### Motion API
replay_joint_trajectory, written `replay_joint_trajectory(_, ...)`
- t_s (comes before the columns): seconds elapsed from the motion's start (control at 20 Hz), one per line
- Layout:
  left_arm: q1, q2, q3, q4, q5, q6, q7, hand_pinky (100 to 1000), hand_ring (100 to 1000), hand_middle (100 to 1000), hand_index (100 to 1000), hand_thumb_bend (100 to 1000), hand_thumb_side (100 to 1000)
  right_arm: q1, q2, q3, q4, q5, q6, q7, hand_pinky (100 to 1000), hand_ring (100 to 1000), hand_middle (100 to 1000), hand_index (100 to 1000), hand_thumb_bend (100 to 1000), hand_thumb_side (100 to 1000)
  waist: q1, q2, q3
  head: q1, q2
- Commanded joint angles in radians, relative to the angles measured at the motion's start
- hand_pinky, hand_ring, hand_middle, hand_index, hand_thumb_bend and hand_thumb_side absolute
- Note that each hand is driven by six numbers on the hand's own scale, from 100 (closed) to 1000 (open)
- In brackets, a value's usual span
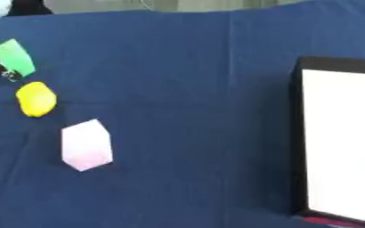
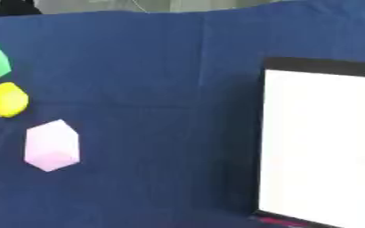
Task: Pick up the objects with one hand, pass them to the other hand, and then place them into the box on the other side of the table.
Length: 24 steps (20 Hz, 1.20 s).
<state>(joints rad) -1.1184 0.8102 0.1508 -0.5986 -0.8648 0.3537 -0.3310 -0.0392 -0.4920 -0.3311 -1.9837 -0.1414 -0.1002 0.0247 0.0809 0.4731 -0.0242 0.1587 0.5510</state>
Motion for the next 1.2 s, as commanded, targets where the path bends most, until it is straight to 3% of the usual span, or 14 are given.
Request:
replay_joint_trajectory(0.05,-0.01,0.046,0.005,-0.005,-0.009,-0.004,-0.007,875,830,744,782,687,100,-0.002,-0.012,-0.006,-0.016,0.009,-0.002,0.006,866,904,711,976,100,399,0.012,-0.002,-0.001,0.002,-0.009)
replay_joint_trajectory(0.6,-0.018,0.046,0.012,-0.005,-0.009,0.017,0.043,877,827,745,794,691,100,0.0,-0.009,-0.003,-0.016,0.019,0.0,0.014,868,905,711,977,100,405,0.01,0.0,0.0,-0.001,-0.007)
replay_joint_trajectory(1.2,-0.016,0.04,0.004,0.017,0.0,0.021,0.016,870,826,740,782,676,100,-0.002,-0.005,-0.005,-0.016,0.023,0.001,0.017,869,906,712,978,100,415,0.008,0.004,-0.004,0.004,-0.009)
